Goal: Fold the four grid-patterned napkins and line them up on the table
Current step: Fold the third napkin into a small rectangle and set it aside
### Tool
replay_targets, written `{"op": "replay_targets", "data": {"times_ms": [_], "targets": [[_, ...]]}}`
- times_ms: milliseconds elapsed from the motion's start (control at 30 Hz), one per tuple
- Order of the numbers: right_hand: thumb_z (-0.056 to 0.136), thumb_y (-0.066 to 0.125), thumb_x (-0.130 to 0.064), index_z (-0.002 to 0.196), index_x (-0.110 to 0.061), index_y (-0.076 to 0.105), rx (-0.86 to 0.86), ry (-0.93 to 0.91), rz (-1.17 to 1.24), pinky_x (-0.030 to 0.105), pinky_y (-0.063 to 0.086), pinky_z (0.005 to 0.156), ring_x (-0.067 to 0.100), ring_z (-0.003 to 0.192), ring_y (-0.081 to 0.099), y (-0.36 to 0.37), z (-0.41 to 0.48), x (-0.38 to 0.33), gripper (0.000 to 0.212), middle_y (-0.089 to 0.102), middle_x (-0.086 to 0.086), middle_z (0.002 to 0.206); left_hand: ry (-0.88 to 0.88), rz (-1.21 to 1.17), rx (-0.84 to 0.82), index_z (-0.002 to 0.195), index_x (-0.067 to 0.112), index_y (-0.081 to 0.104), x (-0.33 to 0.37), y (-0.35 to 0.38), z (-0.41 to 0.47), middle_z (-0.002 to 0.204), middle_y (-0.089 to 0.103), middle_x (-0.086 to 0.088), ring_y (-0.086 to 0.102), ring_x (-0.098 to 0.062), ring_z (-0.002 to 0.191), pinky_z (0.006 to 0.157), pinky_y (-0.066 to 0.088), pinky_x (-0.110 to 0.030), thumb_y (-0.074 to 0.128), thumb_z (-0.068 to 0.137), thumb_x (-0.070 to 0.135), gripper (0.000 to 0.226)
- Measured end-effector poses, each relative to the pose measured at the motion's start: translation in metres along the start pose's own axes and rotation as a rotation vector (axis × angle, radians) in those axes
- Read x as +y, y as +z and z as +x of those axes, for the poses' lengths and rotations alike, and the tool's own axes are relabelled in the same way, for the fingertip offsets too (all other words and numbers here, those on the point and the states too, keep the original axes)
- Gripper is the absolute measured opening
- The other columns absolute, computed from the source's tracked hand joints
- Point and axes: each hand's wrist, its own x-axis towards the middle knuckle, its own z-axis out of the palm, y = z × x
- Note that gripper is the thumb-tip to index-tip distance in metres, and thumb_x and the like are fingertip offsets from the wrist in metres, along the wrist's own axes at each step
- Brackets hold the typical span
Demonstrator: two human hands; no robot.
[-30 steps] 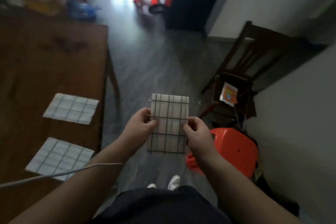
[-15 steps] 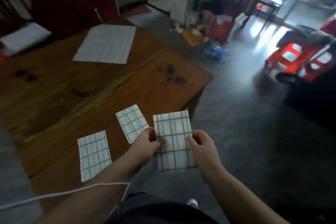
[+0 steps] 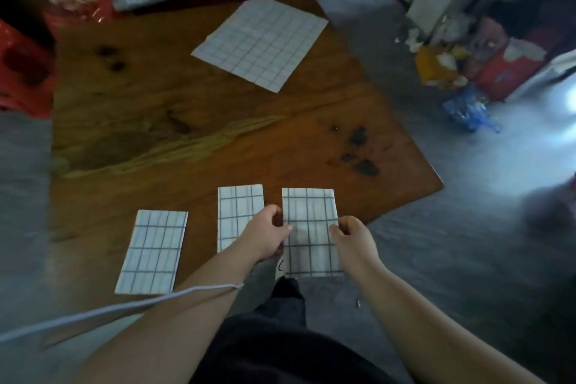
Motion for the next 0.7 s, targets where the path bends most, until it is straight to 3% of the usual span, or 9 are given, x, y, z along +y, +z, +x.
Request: {"op": "replay_targets", "data": {"times_ms": [133,200,300,367,700], "targets": [[0.101,0.051,-0.02,0.101,-0.02,0.06,-0.061,0.087,-0.098,0.025,0.044,0.053,0.014,0.071,0.057,0.001,0.071,-0.021,0.009,0.066,-0.001,0.09,-0.084,0.006,0.027,0.128,0.016,0.052,0.012,0.003,0.065,0.109,0.064,-0.007,0.066,-0.025,0.093,0.082,0.061,-0.044,0.063,0.098,0.028,0.034],[0.099,0.054,-0.016,0.101,-0.024,0.059,-0.079,0.097,-0.145,0.025,0.046,0.057,0.012,0.079,0.062,0.001,0.101,-0.032,0.01,0.068,-0.002,0.097,-0.106,0.036,0.06,0.131,0.017,0.051,0.02,0.001,0.092,0.112,0.063,-0.006,0.065,-0.026,0.098,0.087,0.059,-0.047,0.065,0.097,0.03,0.039],[0.099,0.056,-0.016,0.105,-0.026,0.059,-0.103,0.095,-0.22,0.025,0.046,0.057,0.013,0.081,0.064,0.0,0.136,-0.046,0.011,0.068,-0.002,0.097,-0.145,0.07,0.092,0.13,0.019,0.051,0.032,-0.001,0.122,0.105,0.06,0.001,0.063,-0.018,0.09,0.071,0.056,-0.033,0.065,0.097,0.028,0.037],[0.1,0.055,-0.017,0.111,-0.026,0.058,-0.119,0.083,-0.265,0.025,0.046,0.057,0.015,0.079,0.065,0.001,0.151,-0.05,0.014,0.066,-0.003,0.096,-0.192,0.09,0.1,0.129,0.02,0.05,0.035,0.001,0.133,0.1,0.057,0.006,0.057,-0.009,0.082,0.059,0.045,-0.023,0.065,0.097,0.025,0.035],[0.101,0.057,-0.019,0.125,-0.024,0.053,-0.221,0.017,-0.412,0.024,0.051,0.057,0.013,0.079,0.067,-0.005,0.178,-0.049,0.025,0.06,-0.011,0.097,-0.34,0.111,0.083,0.129,0.021,0.045,0.041,0.009,0.138,0.097,0.058,0.003,0.059,-0.01,0.081,0.057,0.044,-0.022,0.066,0.096,0.018,0.039]]}}
